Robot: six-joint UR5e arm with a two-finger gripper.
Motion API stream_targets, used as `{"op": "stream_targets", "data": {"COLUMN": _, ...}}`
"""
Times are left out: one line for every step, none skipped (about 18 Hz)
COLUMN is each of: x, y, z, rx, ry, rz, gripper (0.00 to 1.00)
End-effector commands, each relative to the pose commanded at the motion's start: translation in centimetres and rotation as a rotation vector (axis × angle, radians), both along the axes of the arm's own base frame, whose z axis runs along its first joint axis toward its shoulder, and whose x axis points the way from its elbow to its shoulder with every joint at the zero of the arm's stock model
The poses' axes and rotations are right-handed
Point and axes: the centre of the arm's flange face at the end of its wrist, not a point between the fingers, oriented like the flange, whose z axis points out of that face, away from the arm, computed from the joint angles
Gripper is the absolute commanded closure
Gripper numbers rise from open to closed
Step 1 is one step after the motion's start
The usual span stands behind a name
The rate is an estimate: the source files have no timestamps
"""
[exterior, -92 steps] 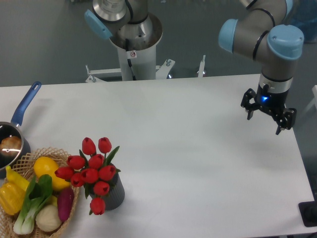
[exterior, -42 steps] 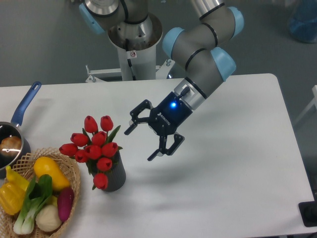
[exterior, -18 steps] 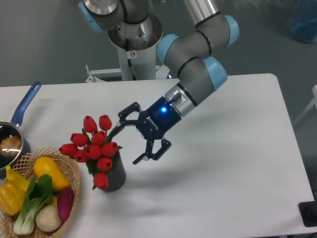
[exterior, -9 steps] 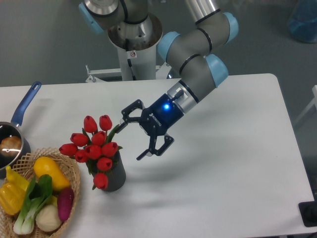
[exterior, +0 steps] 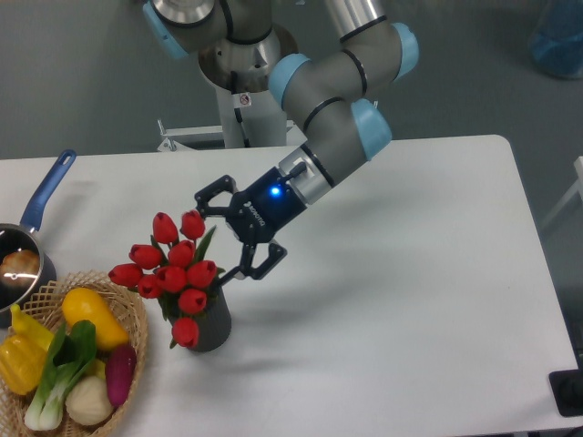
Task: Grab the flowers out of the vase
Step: 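Close the gripper on the tulip stems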
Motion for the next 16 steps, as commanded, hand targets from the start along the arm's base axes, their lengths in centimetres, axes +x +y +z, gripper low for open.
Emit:
{"op": "stream_targets", "data": {"x": 0.0, "y": 0.0, "z": -0.1, "rx": -0.002, "ry": 0.0, "rz": 0.0, "gripper": 0.0}}
{"op": "stream_targets", "data": {"x": 0.1, "y": 0.0, "z": -0.1, "rx": -0.001, "ry": 0.002, "rz": -0.003, "gripper": 0.0}}
{"op": "stream_targets", "data": {"x": 0.3, "y": 0.2, "z": -0.3, "rx": -0.001, "ry": 0.001, "rz": -0.008, "gripper": 0.0}}
{"op": "stream_targets", "data": {"x": 0.7, "y": 0.6, "z": -0.6, "rx": 0.001, "ry": -0.001, "rz": -0.019, "gripper": 0.0}}
{"op": "stream_targets", "data": {"x": 0.9, "y": 0.8, "z": -0.7, "rx": 0.001, "ry": -0.003, "rz": -0.024, "gripper": 0.05}}
{"op": "stream_targets", "data": {"x": 1.0, "y": 0.9, "z": -0.7, "rx": 0.0, "ry": -0.005, "rz": -0.027, "gripper": 0.18}}
{"op": "stream_targets", "data": {"x": 1.0, "y": 0.9, "z": -0.7, "rx": 0.0, "ry": -0.006, "rz": -0.026, "gripper": 0.35}}
{"op": "stream_targets", "data": {"x": 1.0, "y": 0.9, "z": -0.7, "rx": -0.002, "ry": -0.008, "rz": -0.026, "gripper": 0.46}}
{"op": "stream_targets", "data": {"x": 1.0, "y": 0.9, "z": -0.8, "rx": -0.006, "ry": -0.009, "rz": -0.025, "gripper": 0.58}}
{"op": "stream_targets", "data": {"x": 1.0, "y": 0.9, "z": -0.8, "rx": -0.006, "ry": -0.009, "rz": -0.025, "gripper": 0.7}}
{"op": "stream_targets", "data": {"x": 1.0, "y": 0.9, "z": -0.9, "rx": -0.007, "ry": -0.01, "rz": -0.025, "gripper": 0.81}}
{"op": "stream_targets", "data": {"x": 0.8, "y": 1.0, "z": -0.9, "rx": -0.004, "ry": -0.003, "rz": -0.027, "gripper": 0.94}}
{"op": "stream_targets", "data": {"x": 0.5, "y": 1.2, "z": -0.6, "rx": -0.003, "ry": 0.004, "rz": -0.025, "gripper": 0.99}}
{"op": "stream_targets", "data": {"x": 0.3, "y": 1.3, "z": -0.3, "rx": -0.002, "ry": 0.007, "rz": -0.023, "gripper": 1.0}}
{"op": "stream_targets", "data": {"x": 0.0, "y": 1.4, "z": 0.1, "rx": 0.003, "ry": 0.015, "rz": -0.022, "gripper": 1.0}}
{"op": "stream_targets", "data": {"x": -0.2, "y": 1.5, "z": 0.5, "rx": 0.008, "ry": 0.021, "rz": -0.021, "gripper": 1.0}}
